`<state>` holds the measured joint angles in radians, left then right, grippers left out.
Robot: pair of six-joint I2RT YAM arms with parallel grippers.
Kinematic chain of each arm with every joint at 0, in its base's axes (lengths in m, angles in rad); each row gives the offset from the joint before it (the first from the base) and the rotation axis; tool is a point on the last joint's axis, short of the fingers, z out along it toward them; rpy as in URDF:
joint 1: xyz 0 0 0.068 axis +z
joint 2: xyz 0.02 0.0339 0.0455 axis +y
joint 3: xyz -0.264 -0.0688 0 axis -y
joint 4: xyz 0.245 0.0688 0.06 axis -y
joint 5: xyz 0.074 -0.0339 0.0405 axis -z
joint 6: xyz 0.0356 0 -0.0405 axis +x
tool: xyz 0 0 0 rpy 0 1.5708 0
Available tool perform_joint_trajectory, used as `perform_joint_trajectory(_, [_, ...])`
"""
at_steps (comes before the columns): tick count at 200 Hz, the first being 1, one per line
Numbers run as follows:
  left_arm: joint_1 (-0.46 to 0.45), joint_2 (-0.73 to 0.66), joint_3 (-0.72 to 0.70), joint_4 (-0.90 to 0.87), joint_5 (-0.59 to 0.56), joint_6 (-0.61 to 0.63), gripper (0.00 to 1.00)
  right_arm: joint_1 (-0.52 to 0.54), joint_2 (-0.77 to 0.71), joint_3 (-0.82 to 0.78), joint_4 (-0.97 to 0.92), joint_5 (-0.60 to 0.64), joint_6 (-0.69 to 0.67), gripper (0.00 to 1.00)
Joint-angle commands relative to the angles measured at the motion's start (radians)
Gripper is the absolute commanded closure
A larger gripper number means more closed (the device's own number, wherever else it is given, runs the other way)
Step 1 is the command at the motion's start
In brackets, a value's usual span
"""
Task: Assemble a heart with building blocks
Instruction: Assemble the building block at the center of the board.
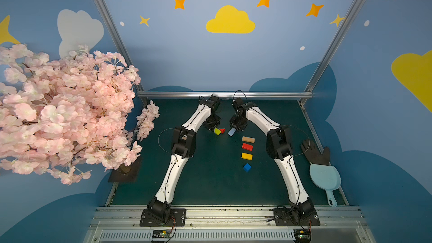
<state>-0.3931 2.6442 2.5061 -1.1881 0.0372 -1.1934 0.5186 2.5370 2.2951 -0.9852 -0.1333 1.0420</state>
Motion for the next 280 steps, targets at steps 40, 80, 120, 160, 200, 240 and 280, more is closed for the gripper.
perform_joint_trajectory(40, [-0.013, 0.073, -0.013, -0.001, 0.001, 0.018, 0.58, 0.002, 0.043, -0.045, -0.046, 0.015, -0.013, 1.0])
perform_joint_trajectory(80, [-0.01, 0.067, -0.016, -0.018, -0.024, 0.028, 0.53, -0.002, 0.039, -0.054, -0.044, 0.014, -0.02, 1.0])
perform_joint_trajectory(120, [-0.007, 0.05, -0.015, -0.015, -0.053, 0.037, 0.42, -0.003, 0.031, -0.057, -0.032, 0.016, -0.029, 1.0])
perform_joint_trajectory(160, [-0.002, -0.005, -0.024, 0.028, -0.108, 0.064, 0.28, 0.002, 0.037, -0.042, -0.032, 0.02, -0.025, 1.0])
perform_joint_trajectory(200, [0.014, -0.075, -0.051, 0.073, -0.155, 0.094, 0.02, 0.009, 0.047, -0.034, -0.036, 0.034, -0.01, 1.0])
perform_joint_trajectory(240, [0.041, -0.18, -0.171, 0.171, -0.169, 0.105, 0.0, 0.012, 0.066, -0.007, -0.036, 0.043, -0.007, 0.95])
perform_joint_trajectory(280, [0.068, -0.257, -0.261, 0.213, -0.176, 0.124, 0.0, 0.011, 0.089, 0.016, -0.035, 0.036, 0.006, 0.78])
